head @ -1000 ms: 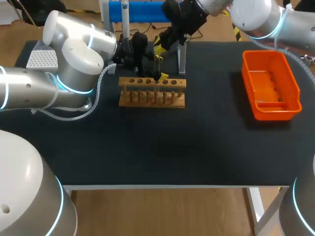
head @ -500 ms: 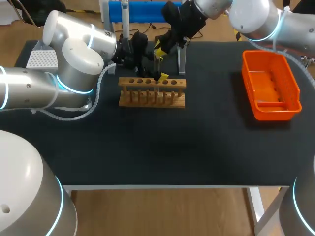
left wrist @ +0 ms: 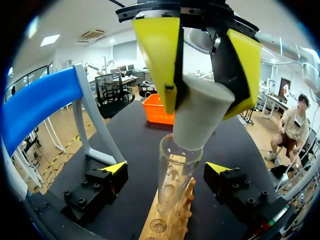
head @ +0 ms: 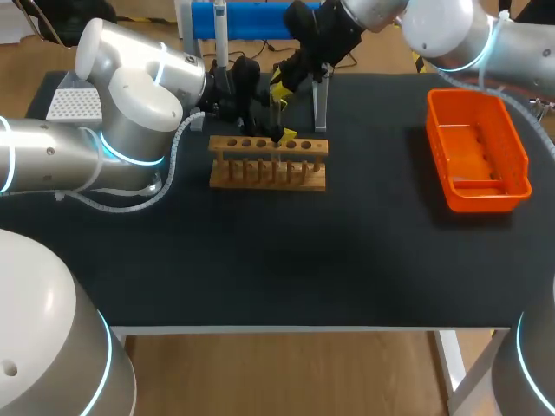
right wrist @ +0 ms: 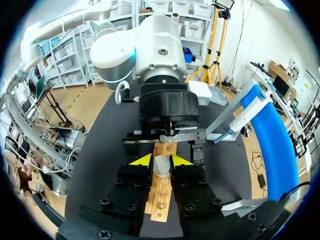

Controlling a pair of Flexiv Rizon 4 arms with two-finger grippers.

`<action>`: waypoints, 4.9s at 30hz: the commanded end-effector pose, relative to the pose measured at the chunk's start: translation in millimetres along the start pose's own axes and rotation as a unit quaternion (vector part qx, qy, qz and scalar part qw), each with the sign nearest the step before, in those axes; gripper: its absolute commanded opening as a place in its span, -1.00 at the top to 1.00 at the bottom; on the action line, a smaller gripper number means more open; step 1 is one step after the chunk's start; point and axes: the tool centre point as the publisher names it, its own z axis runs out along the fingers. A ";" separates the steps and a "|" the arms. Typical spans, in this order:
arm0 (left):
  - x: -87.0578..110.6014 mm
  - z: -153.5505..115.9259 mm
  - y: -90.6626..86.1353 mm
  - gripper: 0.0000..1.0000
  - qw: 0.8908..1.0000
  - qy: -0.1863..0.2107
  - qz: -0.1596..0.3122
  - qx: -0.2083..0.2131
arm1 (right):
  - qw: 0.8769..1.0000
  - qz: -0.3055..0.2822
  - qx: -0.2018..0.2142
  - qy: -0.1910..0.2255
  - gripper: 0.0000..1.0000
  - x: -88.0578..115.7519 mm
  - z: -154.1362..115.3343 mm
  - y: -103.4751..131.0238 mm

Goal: Invert the test tube, pick up the pipette, mount the tip to pipette, aspirate from beaker and dispense into the tube, eject the tip, return the pipette, and cap with the stopper.

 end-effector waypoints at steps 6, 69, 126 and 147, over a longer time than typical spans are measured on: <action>0.7 0.1 -0.1 -1.00 1.000 -0.001 0.000 0.000 | 1.000 0.004 -0.006 0.006 1.00 2.7 -0.7 0.8; 0.7 0.1 -0.1 -1.00 1.000 -0.001 0.000 0.000 | 0.999 0.043 0.002 0.001 1.00 5.4 8.0 -11.0; 0.7 0.1 -0.1 -1.00 1.000 -0.001 0.000 0.000 | 0.999 0.041 -0.008 -0.008 1.00 2.8 -4.1 -0.2; 0.7 0.1 -0.1 -1.00 1.000 -0.001 0.000 0.000 | 0.999 0.041 -0.008 -0.008 1.00 2.8 -4.1 -0.2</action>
